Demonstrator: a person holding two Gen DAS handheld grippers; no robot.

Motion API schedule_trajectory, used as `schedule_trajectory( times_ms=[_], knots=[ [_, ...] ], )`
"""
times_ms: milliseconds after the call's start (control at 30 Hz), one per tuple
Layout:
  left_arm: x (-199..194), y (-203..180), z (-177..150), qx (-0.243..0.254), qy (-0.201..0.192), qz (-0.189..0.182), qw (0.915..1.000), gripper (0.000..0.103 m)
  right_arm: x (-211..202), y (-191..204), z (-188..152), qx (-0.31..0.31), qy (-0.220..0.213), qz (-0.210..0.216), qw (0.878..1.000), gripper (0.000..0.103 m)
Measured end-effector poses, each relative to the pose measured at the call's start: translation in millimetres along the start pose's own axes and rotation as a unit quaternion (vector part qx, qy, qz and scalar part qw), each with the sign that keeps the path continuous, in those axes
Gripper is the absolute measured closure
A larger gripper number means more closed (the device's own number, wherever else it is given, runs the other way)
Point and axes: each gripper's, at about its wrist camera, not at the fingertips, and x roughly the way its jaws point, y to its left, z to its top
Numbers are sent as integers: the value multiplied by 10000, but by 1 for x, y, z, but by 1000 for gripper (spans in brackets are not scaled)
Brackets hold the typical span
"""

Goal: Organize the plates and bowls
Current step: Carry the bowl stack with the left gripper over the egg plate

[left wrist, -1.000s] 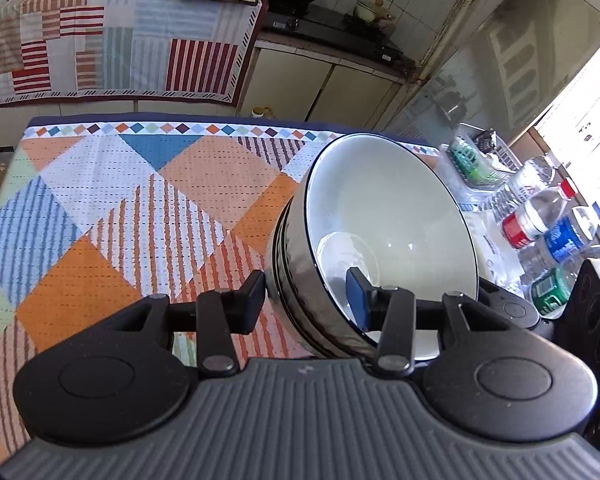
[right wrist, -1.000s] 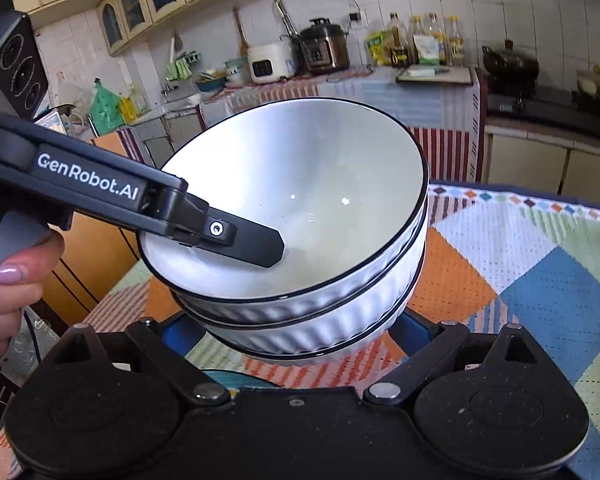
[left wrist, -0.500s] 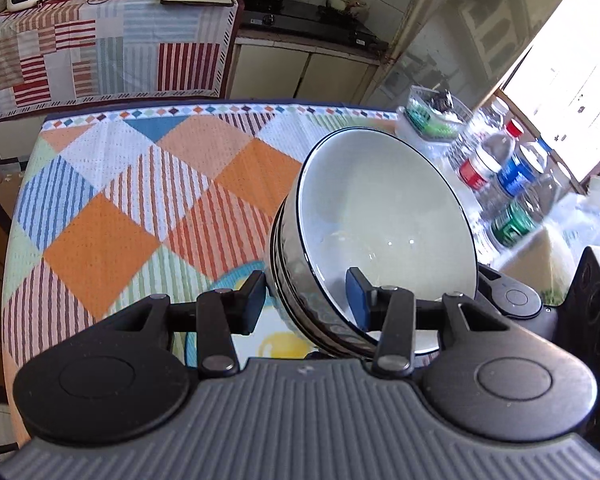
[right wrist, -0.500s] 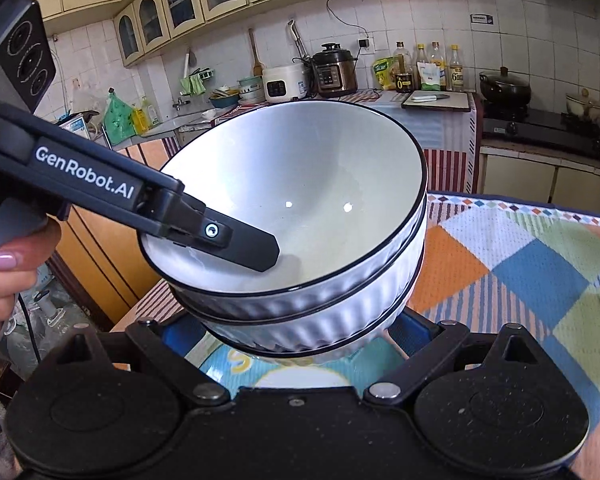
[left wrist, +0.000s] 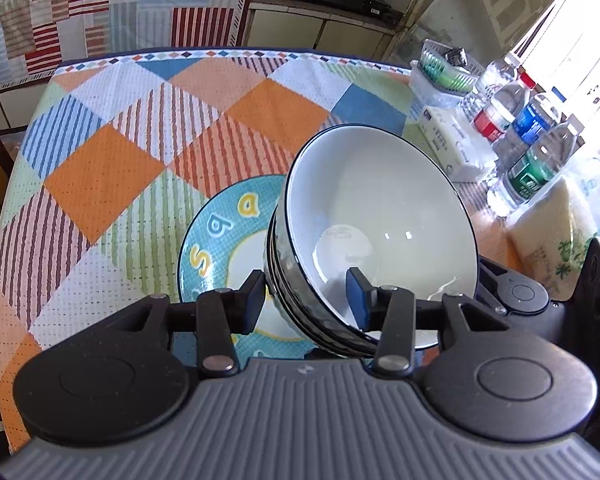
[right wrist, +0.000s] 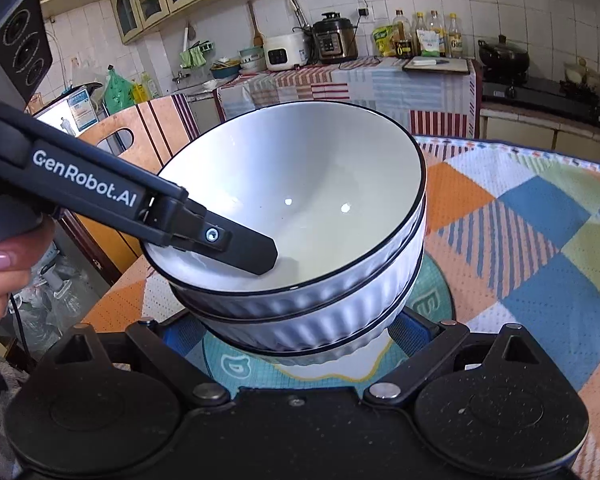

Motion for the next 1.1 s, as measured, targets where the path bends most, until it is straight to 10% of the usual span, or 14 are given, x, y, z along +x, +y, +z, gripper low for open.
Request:
schedule_trajectory(
  times_ms=[1100],
  knots=[
    [34, 8, -9, -95, 170, 340, 9992, 61, 29, 2, -16, -217, 406, -201, 9987, 5]
  ],
)
